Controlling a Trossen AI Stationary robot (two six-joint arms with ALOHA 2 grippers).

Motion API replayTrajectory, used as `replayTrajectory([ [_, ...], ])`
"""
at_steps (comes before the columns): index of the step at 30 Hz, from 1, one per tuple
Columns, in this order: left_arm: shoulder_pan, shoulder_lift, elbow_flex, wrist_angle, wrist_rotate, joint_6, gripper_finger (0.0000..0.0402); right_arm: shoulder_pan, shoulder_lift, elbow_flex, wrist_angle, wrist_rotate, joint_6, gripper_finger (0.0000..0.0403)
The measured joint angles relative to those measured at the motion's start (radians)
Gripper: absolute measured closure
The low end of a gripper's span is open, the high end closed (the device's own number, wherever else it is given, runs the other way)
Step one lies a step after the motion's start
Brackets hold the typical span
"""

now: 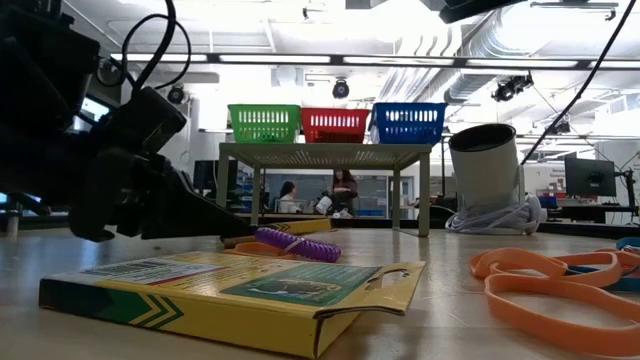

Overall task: Pick & Place Office Desk Supplies
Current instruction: Put the top yellow crayon box into the red bin on the shelf

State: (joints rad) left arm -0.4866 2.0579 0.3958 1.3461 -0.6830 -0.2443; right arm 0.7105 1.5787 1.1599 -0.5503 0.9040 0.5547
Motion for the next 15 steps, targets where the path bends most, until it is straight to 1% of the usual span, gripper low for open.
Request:
replayTrajectory([
  [3,0.000,0.000,0.000,0.010,0.000,-0.015,0.0399,0.000,0.000,0.000,0.000,-0.048,-0.001,0.0160],
  [5,0.000,-0.005,0.000,0.025,0.000,-0.016,0.0399,-0.001,0.000,-0.001,0.004,-0.044,-0.001,0.0160],
  [8,0.000,-0.025,0.001,0.040,0.006,-0.019,0.0400,-0.012,0.000,-0.043,0.089,-0.017,-0.005,0.0160],
  [10,0.000,-0.042,0.001,0.042,0.020,-0.020,0.0401,-0.025,0.000,-0.077,0.130,-0.006,-0.040,0.0160],
  [15,0.000,-0.063,0.002,0.043,0.034,-0.004,0.0401,-0.092,0.001,-0.161,0.217,-0.040,-0.112,0.0160],
])
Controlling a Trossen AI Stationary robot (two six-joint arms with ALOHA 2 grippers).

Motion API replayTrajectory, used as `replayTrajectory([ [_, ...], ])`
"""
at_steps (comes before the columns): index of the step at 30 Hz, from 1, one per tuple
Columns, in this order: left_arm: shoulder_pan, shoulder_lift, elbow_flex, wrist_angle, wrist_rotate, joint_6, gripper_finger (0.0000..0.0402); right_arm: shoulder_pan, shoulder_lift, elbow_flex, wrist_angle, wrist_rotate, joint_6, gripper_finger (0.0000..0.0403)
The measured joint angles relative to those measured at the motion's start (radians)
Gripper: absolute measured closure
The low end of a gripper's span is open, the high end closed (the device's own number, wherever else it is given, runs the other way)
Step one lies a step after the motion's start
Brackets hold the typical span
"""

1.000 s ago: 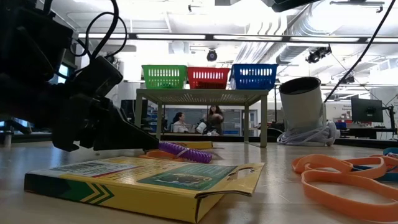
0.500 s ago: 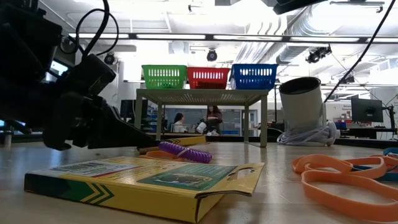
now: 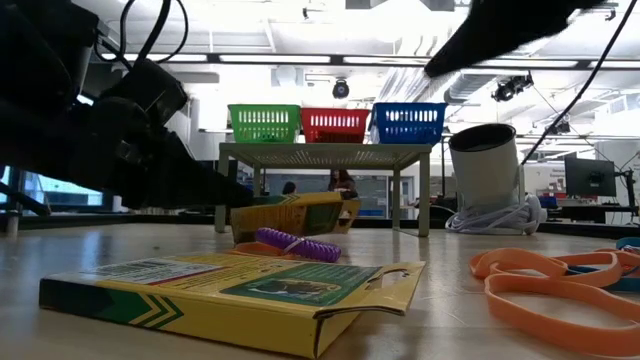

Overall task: Pick & Place Office Desk Supplies
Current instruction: Put the top yellow crayon box into the red bin on the shelf

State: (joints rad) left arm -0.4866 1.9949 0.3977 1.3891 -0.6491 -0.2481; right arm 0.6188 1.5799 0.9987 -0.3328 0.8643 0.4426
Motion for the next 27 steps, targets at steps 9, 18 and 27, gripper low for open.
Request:
replayTrajectory([
  [9,0.000,-0.001,0.000,-0.002,0.000,-0.012,0.0401,-0.157,0.002,-0.126,0.277,-0.271,-0.254,0.0160],
  [18,0.000,-0.001,0.000,-0.006,-0.001,-0.015,0.0402,-0.208,0.176,-0.136,0.494,-0.333,-0.580,0.0160],
  [27,0.000,-0.001,0.000,-0.005,-0.002,-0.015,0.0401,-0.224,0.293,-0.134,0.661,-0.250,-0.738,0.0160],
])
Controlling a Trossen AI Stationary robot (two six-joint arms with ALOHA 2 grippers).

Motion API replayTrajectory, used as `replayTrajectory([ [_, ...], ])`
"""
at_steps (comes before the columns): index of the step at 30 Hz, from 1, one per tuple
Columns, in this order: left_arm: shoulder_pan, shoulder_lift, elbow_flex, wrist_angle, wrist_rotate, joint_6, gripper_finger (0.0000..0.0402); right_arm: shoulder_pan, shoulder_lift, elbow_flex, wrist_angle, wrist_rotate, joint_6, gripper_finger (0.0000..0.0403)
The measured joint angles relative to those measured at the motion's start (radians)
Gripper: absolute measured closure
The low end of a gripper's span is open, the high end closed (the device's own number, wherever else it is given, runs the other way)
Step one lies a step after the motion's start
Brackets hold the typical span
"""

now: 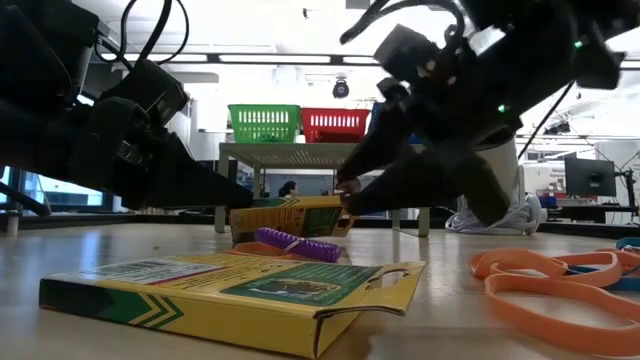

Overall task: Pick & Place Office Desk Supplies
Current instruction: Put the top yellow crayon box into the red bin on the shelf

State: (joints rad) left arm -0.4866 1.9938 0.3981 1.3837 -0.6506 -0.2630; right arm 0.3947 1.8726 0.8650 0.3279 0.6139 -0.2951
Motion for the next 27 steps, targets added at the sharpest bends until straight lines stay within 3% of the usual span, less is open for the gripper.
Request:
replayTrajectory([
  [11,0.000,0.000,0.001,0.001,0.001,-0.009,0.0401,-0.063,0.035,0.016,0.069,-0.047,-0.045,0.0165],
  [24,0.000,-0.001,0.001,0.000,0.005,-0.022,0.0401,-0.101,0.077,0.035,0.060,-0.161,-0.074,0.0234],
  [27,0.000,-0.001,0.001,0.000,0.006,-0.023,0.0401,-0.101,0.115,0.048,0.065,-0.128,-0.068,0.0236],
])
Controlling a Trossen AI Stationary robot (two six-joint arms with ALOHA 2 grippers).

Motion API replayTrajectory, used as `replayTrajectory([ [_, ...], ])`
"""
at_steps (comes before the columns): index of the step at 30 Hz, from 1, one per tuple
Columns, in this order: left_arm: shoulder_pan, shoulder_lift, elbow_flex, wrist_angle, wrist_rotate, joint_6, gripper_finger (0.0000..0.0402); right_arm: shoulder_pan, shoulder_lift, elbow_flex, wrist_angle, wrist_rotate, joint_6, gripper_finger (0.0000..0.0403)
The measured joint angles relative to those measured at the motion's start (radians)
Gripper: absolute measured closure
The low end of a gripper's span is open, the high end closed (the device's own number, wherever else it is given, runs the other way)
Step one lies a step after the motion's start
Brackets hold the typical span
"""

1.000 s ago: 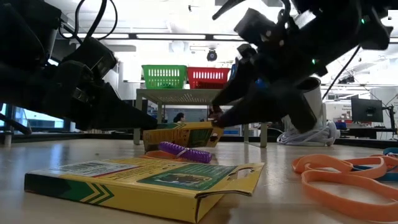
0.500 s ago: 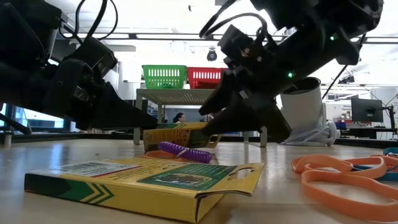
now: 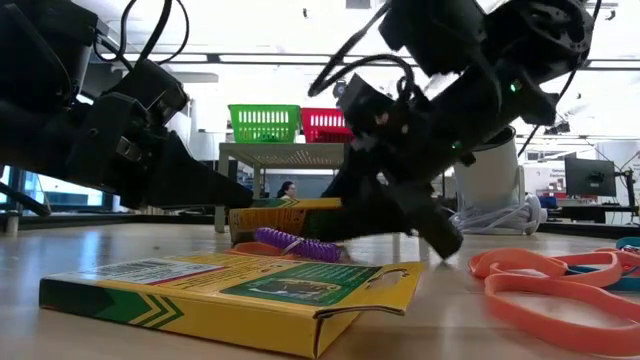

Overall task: Pick & Place Office Desk Supplies
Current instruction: Put the top yellow crayon box into the red bin on the shelf

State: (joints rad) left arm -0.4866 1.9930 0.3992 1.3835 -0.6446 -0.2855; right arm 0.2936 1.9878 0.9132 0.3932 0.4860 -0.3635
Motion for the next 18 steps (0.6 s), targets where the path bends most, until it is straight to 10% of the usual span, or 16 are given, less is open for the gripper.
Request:
replayTrajectory([
  [10,0.000,0.000,0.000,-0.013,0.002,-0.007,0.0401,0.010,0.019,0.039,-0.001,0.071,-0.086,0.0248],
  [18,0.000,-0.001,0.000,-0.009,-0.008,0.009,0.0401,0.010,0.019,0.039,-0.020,0.067,-0.052,0.0362],
])
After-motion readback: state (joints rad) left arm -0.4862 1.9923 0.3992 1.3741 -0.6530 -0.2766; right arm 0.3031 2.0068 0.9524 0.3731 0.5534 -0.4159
